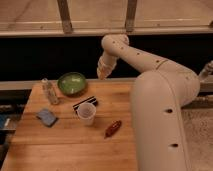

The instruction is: Knock the bottle over

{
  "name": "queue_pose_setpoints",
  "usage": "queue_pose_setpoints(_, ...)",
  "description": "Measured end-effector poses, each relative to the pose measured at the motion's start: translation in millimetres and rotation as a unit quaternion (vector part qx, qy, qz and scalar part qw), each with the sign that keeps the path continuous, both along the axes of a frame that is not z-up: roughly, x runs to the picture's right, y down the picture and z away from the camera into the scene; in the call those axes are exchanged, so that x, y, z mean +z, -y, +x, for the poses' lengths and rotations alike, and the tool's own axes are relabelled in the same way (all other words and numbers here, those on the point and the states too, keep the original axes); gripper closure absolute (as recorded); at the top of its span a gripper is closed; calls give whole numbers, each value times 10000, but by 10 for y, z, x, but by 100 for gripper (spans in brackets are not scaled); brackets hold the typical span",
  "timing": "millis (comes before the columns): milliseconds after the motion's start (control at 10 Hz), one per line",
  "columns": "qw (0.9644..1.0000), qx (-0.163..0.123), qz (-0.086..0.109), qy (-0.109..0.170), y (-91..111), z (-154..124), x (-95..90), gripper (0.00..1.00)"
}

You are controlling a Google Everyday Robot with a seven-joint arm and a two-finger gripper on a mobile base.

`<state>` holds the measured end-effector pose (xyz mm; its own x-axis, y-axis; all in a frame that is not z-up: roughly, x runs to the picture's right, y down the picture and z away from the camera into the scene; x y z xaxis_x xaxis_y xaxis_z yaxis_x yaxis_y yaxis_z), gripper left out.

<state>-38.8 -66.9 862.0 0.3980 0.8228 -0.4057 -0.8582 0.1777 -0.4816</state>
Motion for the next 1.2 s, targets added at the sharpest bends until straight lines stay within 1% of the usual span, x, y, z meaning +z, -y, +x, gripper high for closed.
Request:
queue_pose_setpoints(100, 9992, -107, -77, 382, -34, -260, -9, 100)
queue_pose_setpoints(200, 9971, -205, -136, 718, -74, -495, -34, 100)
queue_pose_setpoints(300, 9943, -241, -160, 1024, -105, -654, -66, 100)
queue_pose_setpoints(400, 9886, -189, -124, 1485, -145, -822, -117, 100)
queue_pose_setpoints(500, 9782, -48, 50, 2078, -193, -976, -189, 100)
queue_pose_setpoints(700, 9631, 131, 340, 2665, -200, -1091, -301, 100)
queue_pose_setpoints(800, 9591, 166, 411, 2795, -197, -1133, -335, 100)
queue_pose_setpoints(900, 9585, 171, 418, 2813, -198, -1141, -340, 100)
queue_pose_setpoints(1100, 9585, 161, 406, 2817, -209, -1151, -341, 100)
queue_pose_setpoints(1200, 9599, 136, 393, 2772, -209, -1132, -336, 100)
